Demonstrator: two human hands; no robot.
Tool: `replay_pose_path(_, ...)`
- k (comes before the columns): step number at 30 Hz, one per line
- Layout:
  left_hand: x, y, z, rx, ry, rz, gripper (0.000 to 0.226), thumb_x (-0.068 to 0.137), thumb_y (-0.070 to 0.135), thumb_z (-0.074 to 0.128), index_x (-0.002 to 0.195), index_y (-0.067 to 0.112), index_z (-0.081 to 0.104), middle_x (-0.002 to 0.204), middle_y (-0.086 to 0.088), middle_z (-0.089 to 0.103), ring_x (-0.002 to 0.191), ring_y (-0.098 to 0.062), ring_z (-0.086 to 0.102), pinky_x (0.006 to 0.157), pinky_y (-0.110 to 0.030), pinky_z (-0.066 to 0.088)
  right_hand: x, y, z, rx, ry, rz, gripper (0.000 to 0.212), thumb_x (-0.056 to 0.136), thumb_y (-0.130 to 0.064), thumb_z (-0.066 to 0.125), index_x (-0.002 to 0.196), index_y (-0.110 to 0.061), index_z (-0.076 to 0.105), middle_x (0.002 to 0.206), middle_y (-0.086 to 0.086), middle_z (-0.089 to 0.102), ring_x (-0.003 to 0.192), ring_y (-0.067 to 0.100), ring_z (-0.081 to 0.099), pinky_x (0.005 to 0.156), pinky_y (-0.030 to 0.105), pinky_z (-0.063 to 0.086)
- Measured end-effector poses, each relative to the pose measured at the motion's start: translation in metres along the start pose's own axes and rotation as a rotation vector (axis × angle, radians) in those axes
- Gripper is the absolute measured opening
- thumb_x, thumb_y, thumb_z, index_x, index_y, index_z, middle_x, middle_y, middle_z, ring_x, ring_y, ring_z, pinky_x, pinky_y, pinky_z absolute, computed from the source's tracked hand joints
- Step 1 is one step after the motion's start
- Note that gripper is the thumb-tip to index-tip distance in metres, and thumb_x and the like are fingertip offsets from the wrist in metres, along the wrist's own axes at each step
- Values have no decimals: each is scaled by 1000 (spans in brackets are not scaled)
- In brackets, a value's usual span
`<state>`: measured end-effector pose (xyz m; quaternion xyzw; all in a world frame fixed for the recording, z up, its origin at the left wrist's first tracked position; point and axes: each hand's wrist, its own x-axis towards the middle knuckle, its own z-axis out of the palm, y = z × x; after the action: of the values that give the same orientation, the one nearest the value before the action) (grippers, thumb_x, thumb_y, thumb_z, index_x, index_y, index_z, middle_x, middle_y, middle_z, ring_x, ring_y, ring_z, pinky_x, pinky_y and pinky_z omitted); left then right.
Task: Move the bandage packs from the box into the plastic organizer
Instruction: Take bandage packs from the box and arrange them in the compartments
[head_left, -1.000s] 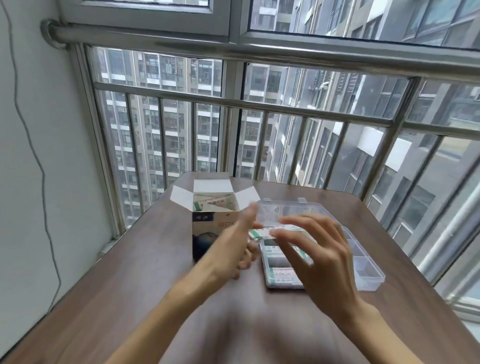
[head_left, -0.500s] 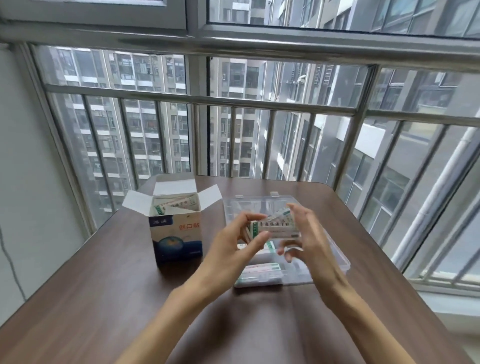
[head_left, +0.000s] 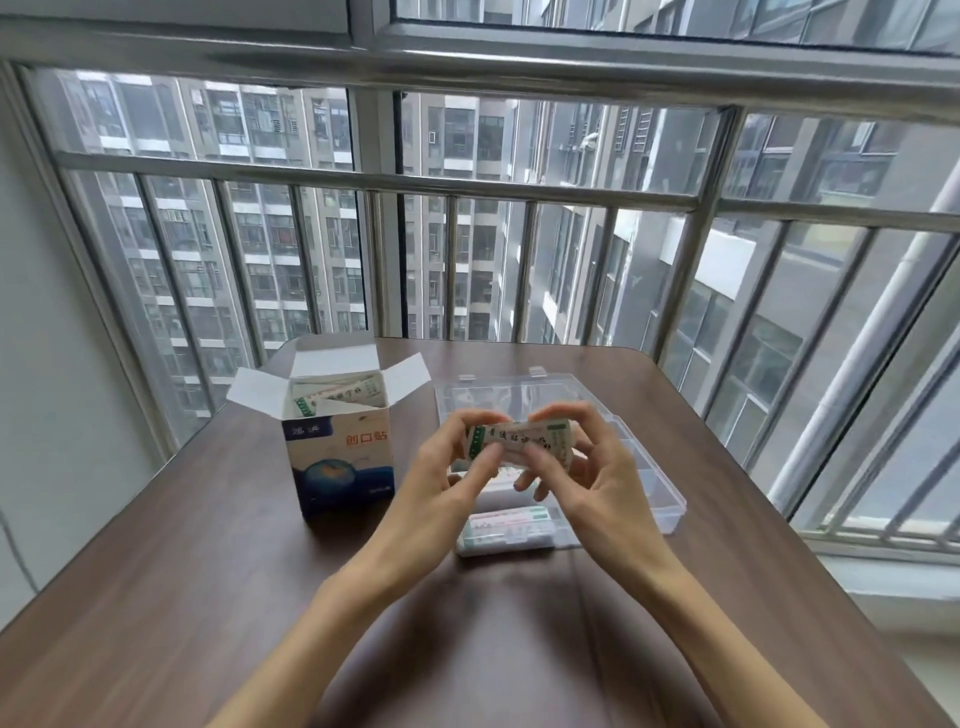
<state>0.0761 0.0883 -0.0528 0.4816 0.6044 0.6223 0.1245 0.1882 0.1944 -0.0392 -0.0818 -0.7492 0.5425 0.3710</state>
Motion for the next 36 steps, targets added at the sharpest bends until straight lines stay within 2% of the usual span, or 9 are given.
replay_pose_path(2, 0, -1, 0, -19, 1, -14, 14, 95, 19, 53, 108, 23, 57, 91, 12, 64, 82, -4, 57, 79, -23, 48, -1, 1, 1, 1, 15, 23, 15, 87, -12, 65, 95, -13, 52, 80, 7, 65, 61, 23, 64, 58, 25, 51)
replay_pose_path(6, -2, -1, 7, -9, 14, -41, 9, 98, 18, 49, 104, 23, 54, 83, 11, 59, 75, -5, 53, 74, -21, 46, -2, 4, 2, -100, 5, 5, 11, 90, -17, 61, 93, -18, 51, 78, -8, 59, 62, 9, 58, 61, 22, 49)
replay_pose_path(11, 9, 4, 19, -1, 53, -97, 9, 102, 13, 39, 103, 17, 47, 78, 9, 53, 65, 5, 49, 64, -11, 39, -5, 3, 5, -257, -55, -65, 18, 96, -12, 49, 110, -23, 49, 84, -12, 59, 73, 0, 57, 70, 14, 43)
replay_pose_path(15, 27, 13, 24, 6, 20, -186, 16, 103, 17, 33, 100, 17, 49, 83, 5, 55, 68, 3, 49, 59, -8, 39, 7, 0, -8, -246, -31, 8, 20, 96, -5, 47, 102, -24, 50, 74, -12, 56, 64, -4, 52, 66, 12, 40)
replay_pose_path(20, 78, 27, 25, 263, -106, -190, 13, 100, 14, 43, 108, 13, 54, 94, 0, 60, 87, -11, 58, 69, -13, 48, 51, -11, -52, -307, -110, 130, 18, 93, -8, 53, 101, -23, 58, 90, -5, 61, 73, -3, 55, 62, 11, 46)
replay_pose_path(24, 111, 25, 35, 434, -195, -194, 18, 95, 16, 54, 111, 11, 61, 100, -2, 65, 90, -12, 62, 72, -18, 50, 78, -1, -86, -413, -182, 214, 18, 89, -15, 62, 98, -30, 65, 98, -4, 67, 93, 12, 62, 77, 20, 49)
replay_pose_path(26, 120, 18, 41, 590, -251, -188, 19, 93, 20, 59, 110, 14, 64, 103, -1, 69, 93, -13, 63, 80, -30, 54, 84, 8, -95, -462, -227, 281, 17, 88, -17, 65, 101, -27, 68, 99, 0, 68, 98, 19, 62, 82, 26, 51)
replay_pose_path(28, 125, 11, 46, 731, -300, -186, 18, 91, 24, 62, 107, 18, 67, 104, 1, 71, 95, -13, 64, 85, -35, 55, 87, 18, -100, -484, -269, 350, 18, 87, -16, 66, 102, -24, 70, 100, 5, 69, 99, 23, 62, 85, 28, 49)
replay_pose_path(36, 135, -2, 49, 1067, -426, -146, 13, 85, 30, 70, 97, 31, 74, 98, 8, 72, 92, -13, 64, 73, -29, 52, 93, 37, -100, -688, -421, 357, 14, 84, -26, 70, 98, -28, 71, 94, -1, 71, 90, 10, 64, 90, 29, 46)
